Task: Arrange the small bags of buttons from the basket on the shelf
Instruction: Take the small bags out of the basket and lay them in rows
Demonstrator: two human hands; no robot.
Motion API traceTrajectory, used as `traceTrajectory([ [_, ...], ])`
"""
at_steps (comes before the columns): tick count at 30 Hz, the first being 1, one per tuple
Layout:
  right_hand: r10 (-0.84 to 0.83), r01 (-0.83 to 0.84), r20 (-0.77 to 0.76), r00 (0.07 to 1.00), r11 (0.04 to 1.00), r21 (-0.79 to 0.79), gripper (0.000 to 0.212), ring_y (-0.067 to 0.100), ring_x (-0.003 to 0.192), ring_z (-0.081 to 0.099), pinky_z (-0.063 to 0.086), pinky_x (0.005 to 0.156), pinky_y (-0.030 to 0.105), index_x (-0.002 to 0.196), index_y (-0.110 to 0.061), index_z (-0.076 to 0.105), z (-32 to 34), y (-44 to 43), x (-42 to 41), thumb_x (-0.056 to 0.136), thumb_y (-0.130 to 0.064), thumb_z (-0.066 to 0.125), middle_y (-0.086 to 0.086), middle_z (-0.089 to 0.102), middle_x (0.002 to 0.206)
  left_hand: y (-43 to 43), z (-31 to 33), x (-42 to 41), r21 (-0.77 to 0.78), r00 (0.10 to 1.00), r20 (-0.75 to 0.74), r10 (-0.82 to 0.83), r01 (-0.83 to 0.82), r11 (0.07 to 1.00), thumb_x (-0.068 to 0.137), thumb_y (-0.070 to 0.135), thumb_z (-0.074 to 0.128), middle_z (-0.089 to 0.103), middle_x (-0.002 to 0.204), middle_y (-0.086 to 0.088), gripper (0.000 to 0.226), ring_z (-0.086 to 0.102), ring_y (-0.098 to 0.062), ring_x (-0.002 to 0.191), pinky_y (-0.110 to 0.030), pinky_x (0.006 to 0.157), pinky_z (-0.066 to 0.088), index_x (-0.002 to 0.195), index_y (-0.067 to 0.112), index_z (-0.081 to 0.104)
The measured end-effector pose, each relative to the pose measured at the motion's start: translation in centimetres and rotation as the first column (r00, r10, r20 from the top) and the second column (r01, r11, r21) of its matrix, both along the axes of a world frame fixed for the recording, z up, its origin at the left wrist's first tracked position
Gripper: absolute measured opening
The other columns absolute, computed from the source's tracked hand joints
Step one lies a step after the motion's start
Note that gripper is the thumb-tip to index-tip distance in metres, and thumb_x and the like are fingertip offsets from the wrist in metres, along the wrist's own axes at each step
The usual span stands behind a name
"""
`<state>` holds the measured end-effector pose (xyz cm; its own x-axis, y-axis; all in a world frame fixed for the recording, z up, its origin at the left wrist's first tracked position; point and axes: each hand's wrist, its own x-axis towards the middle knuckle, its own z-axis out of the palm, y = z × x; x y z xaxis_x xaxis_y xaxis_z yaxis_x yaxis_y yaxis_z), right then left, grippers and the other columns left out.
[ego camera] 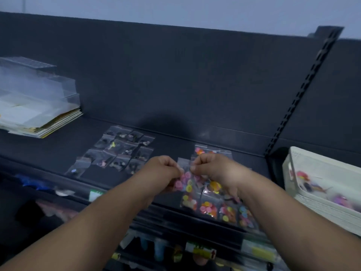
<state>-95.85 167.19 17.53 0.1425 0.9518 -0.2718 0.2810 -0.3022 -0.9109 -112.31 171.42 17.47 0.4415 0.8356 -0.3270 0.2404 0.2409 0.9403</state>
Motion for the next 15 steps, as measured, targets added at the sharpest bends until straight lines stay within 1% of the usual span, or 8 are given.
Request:
traceTrajectory([
  [3, -0.055, 0.054, -0.061, 0.997, 0.998, -0.007, 0.011, 0.007, 0.05, 0.046, 0.038, 0.046, 0.014, 0.078, -0.01, 0.061, 0.7, 0.3, 3.6, 0.087, -0.005, 0.062, -0.001, 0.055, 0.059, 1.1, 0.2, 3.9, 0.031, 0.999, 0.001, -0.04, 0.04, 0.999, 0.085, 0.007, 0.065, 0.063, 0.067, -0.006, 0.015, 0.058, -0.015, 0.056, -0.029, 0.059, 0.052, 0.074, 0.013, 0.057],
  [5, -0.093, 0.092, -0.056, 0.994, 0.996, -0.016, 0.011, 0.008, 0.049, 0.045, 0.038, 0.043, 0.014, 0.079, -0.009, 0.06, 0.7, 0.9, 6.3, 0.089, -0.004, 0.06, -0.002, 0.056, 0.056, 1.9, 0.1, 6.5, 0.035, 0.998, -0.001, -0.063, 0.063, 0.997, 0.085, 0.006, 0.065, 0.064, 0.069, -0.008, 0.011, 0.058, -0.016, 0.058, -0.032, 0.061, 0.051, 0.077, 0.011, 0.058],
  [7, -0.13, 0.13, 0.001, 0.991, 0.991, -0.028, 0.015, 0.011, 0.053, 0.048, 0.039, 0.045, 0.016, 0.076, -0.012, 0.059, 0.7, 1.5, 9.2, 0.09, -0.005, 0.059, 0.001, 0.058, 0.06, 2.7, -0.1, 8.9, 0.051, 0.997, -0.024, -0.077, 0.078, 0.996, 0.086, 0.007, 0.063, 0.066, 0.074, -0.01, 0.008, 0.058, -0.016, 0.06, -0.031, 0.061, 0.049, 0.08, 0.012, 0.059],
  [9, -0.16, 0.162, 0.056, 0.986, 0.986, -0.048, 0.021, 0.015, 0.054, 0.052, 0.039, 0.045, 0.02, 0.073, -0.013, 0.058, 0.7, 2.3, 12.1, 0.091, -0.003, 0.055, 0.005, 0.06, 0.063, 3.6, -0.8, 11.1, 0.117, 0.994, -0.079, -0.076, 0.085, 0.989, 0.086, 0.011, 0.064, 0.066, 0.078, -0.009, 0.007, 0.058, -0.017, 0.065, -0.03, 0.062, 0.047, 0.08, 0.013, 0.061],
  [10, -0.173, 0.18, 0.096, 0.98, 0.982, -0.065, 0.022, 0.017, 0.053, 0.054, 0.038, 0.045, 0.02, 0.073, -0.014, 0.057, 0.6, 2.7, 13.5, 0.092, -0.003, 0.053, 0.006, 0.06, 0.063, 4.0, -1.2, 11.9, 0.164, 0.99, -0.122, -0.071, 0.091, 0.982, 0.085, 0.013, 0.064, 0.065, 0.078, -0.008, 0.007, 0.057, -0.017, 0.067, -0.028, 0.062, 0.046, 0.079, 0.014, 0.061],
  [12, -0.198, 0.222, 0.203, 0.959, 0.97, -0.102, 0.023, 0.017, 0.053, 0.055, 0.038, 0.046, 0.021, 0.074, -0.015, 0.056, 0.4, 3.4, 16.0, 0.093, -0.004, 0.05, 0.006, 0.06, 0.067, 4.7, -2.1, 13.2, 0.245, 0.977, -0.202, -0.063, 0.112, 0.963, 0.085, 0.016, 0.065, 0.061, 0.073, -0.002, 0.009, 0.054, -0.014, 0.064, -0.023, 0.057, 0.043, 0.077, 0.017, 0.061],
  [15, -0.189, 0.255, 0.339, 0.922, 0.953, -0.163, 0.022, 0.013, 0.047, 0.056, 0.038, 0.038, 0.015, 0.077, -0.013, 0.055, -0.2, 4.5, 18.9, 0.094, -0.002, 0.045, 0.008, 0.057, 0.07, 5.7, -3.1, 14.5, 0.314, 0.958, -0.278, -0.065, 0.155, 0.937, 0.086, 0.016, 0.064, 0.057, 0.067, 0.004, 0.015, 0.05, -0.007, 0.058, -0.021, 0.052, 0.038, 0.072, 0.019, 0.059],
])
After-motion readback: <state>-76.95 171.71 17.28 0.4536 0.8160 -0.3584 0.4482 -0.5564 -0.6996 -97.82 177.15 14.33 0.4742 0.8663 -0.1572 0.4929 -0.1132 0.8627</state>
